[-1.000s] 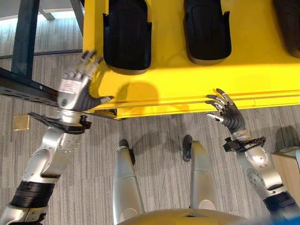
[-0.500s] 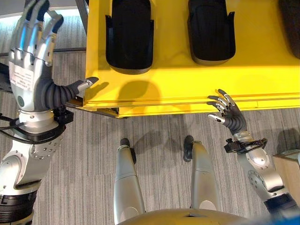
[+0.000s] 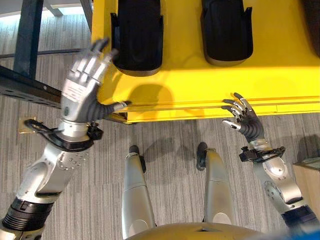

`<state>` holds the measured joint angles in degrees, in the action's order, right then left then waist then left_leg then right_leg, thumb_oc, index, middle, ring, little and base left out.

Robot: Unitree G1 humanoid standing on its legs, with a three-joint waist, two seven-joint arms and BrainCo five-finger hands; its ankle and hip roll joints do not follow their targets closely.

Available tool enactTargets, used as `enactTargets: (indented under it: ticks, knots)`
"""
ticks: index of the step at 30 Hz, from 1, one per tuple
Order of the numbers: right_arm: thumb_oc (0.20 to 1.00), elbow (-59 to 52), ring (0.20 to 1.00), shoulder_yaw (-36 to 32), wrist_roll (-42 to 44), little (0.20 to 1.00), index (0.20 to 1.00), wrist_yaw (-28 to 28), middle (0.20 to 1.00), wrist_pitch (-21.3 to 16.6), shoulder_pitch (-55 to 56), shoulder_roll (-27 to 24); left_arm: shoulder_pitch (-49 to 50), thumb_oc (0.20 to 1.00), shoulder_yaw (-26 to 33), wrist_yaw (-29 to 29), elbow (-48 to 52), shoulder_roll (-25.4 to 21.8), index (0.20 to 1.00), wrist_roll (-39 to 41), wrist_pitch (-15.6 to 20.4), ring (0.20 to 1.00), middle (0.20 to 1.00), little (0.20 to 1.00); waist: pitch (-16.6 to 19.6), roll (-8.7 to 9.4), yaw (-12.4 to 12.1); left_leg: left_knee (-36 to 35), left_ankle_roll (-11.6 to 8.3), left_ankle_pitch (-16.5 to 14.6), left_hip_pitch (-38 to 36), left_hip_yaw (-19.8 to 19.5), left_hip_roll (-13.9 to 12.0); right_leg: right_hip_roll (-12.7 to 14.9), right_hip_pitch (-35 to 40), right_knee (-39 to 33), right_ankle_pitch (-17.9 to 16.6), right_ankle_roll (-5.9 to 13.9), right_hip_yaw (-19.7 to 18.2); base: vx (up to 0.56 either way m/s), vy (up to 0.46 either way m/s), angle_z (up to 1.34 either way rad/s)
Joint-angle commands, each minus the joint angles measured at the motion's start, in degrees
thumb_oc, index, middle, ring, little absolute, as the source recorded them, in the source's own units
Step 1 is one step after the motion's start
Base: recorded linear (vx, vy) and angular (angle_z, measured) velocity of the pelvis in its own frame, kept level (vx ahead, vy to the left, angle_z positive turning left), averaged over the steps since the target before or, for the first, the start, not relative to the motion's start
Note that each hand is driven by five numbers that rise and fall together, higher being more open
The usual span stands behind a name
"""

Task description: Move parts from the plastic box to the shelf.

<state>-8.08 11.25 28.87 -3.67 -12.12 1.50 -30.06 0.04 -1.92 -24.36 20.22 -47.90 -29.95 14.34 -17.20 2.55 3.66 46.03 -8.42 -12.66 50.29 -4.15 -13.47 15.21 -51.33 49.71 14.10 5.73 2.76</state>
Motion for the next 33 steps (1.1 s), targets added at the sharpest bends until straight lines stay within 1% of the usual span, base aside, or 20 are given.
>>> enactTargets:
  ticks: [1,2,3,7,17,25,33]
  knots:
    - [1.0,-3.21,1.0,-0.41,-0.7,1.0,1.0,-0.32,1.0,-1.8,-1.21,-0.86,-1.74,1.0,0.66,1.3,1.81,-0.5,1.0,-0.16,0.73,1.0,1.0,1.0,1.36,0.76,0.16,-3.32,2.8,3.44,1.62,2.11,-0.95,1.45,3.11,-6.66,-4.5,1.45,-0.75,0.08,-0.005,0.01]
    - [1.0,-3.31,1.0,-0.22,-0.65,1.0,1.0,-0.31,1.0,-1.78,-1.39,-0.76,-1.96,1.0,-0.73,2.59,0.88,0.02,1.0,0.31,0.66,1.0,1.0,1.0,1.68,0.91,0.53,-3.07,2.49,2.0,1.07,2.01,-1.04,1.28,3.69,-6.44,-3.27,1.79,-0.86,-0.1,0.015,0.03]
    - [1.0,-3.26,1.0,-0.39,-0.79,1.0,1.0,-0.42,1.0,-1.69,-1.41,-0.85,-3.56,1.0,-2.82,3.19,-0.74,0.39,1.0,0.01,0.35,1.0,1.0,1.0,1.42,0.91,0.57,-3.36,2.88,3.51,1.72,2.15,-0.9,1.33,3.13,-6.85,-4.57,1.45,-0.75,0.0,0.0,0.0]
    - [1.0,-3.23,1.0,-0.16,-0.38,1.0,1.0,-0.33,1.0,-1.67,-1.53,-0.74,-5.16,1.0,-5.18,4.64,-2.71,0.93,1.0,-0.61,0.07,1.0,1.0,1.0,1.38,1.06,0.88,-3.17,2.9,3.49,1.82,2.29,-0.96,1.16,3.13,-6.94,-4.6,1.38,-0.74,-0.02,0.003,0.0]
    - [1.0,-2.94,1.0,-0.23,-0.64,1.0,1.0,-0.33,1.0,-1.58,-1.5,-0.59,-4.31,1.0,-5.67,5.54,-3.65,1.65,1.0,-0.43,-0.07,1.0,1.0,1.0,1.33,0.9,0.8,-3.12,2.92,3.38,1.6,2.39,-0.98,1.03,3.12,-6.78,-4.46,1.33,-0.91,0.0,0.001,0.0]
    - [1.0,-2.99,1.0,-0.07,-0.6,1.0,1.0,-0.2,1.0,-1.46,-1.52,-0.69,-2.8,1.0,-5.1,5.81,-3.76,1.45,1.0,-0.43,-0.25,1.0,1.0,1.0,1.15,0.72,0.7,-3.08,2.94,3.45,1.56,2.31,-0.98,1.03,3.23,-6.58,-4.32,1.29,-0.89,0.0,0.0,0.0]
    - [1.0,-2.77,1.0,-0.05,-0.65,1.0,1.0,-0.31,1.0,-1.28,-1.53,-0.73,-2.2,1.0,-5.79,6.65,-4.33,0.95,1.0,-0.76,-0.19,1.0,1.0,1.0,0.9,0.69,0.81,-2.93,2.92,3.42,1.45,2.47,-1.06,1.03,3.29,-6.47,-4.37,1.26,-0.94,0.0,0.0,0.0]
